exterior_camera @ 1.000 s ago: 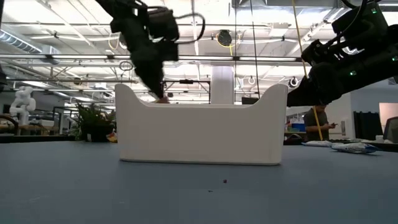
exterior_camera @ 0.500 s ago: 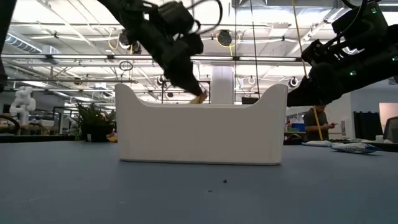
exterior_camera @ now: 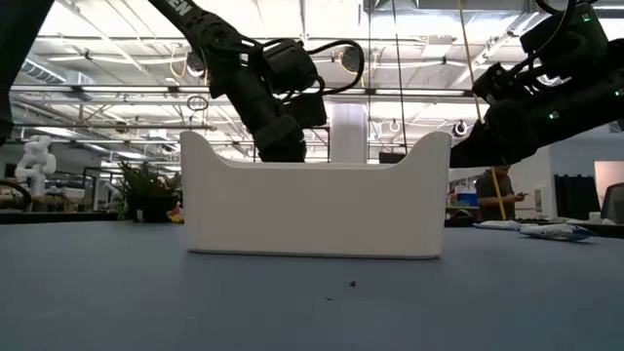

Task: Sort candy
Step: Put the yellow candy into the black bin, then put the green gummy candy into the white bin

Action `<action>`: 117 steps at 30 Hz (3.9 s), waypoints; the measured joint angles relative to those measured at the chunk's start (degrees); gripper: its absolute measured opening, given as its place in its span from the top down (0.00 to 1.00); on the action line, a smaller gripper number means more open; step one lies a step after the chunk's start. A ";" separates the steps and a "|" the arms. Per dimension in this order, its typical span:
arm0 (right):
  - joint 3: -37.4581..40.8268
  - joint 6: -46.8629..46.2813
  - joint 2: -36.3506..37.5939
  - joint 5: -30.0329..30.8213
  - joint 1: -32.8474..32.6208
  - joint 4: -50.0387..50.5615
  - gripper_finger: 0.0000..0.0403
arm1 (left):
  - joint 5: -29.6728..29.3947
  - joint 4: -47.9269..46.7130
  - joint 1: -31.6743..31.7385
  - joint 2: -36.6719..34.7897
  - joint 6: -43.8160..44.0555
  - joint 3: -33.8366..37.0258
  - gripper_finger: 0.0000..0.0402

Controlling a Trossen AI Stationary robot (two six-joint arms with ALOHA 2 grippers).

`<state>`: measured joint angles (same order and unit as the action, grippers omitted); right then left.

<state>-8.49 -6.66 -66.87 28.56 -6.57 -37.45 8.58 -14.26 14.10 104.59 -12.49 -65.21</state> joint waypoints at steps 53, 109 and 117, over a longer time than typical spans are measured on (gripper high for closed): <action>0.00 -0.17 0.00 -0.11 -0.02 0.48 1.00 | 1.70 -45.57 -29.58 -22.66 31.81 14.35 0.66; -0.01 -12.44 0.00 6.40 -11.55 5.75 1.00 | -2.49 5.36 -59.35 -4.02 82.13 12.04 0.66; -0.01 -12.31 -0.01 6.43 -11.54 5.61 1.00 | -6.02 -4.13 -62.39 -3.27 83.48 4.07 0.64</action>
<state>-8.50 -18.96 -66.88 34.98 -18.11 -31.85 2.56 -18.39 -48.29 101.32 70.99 -61.14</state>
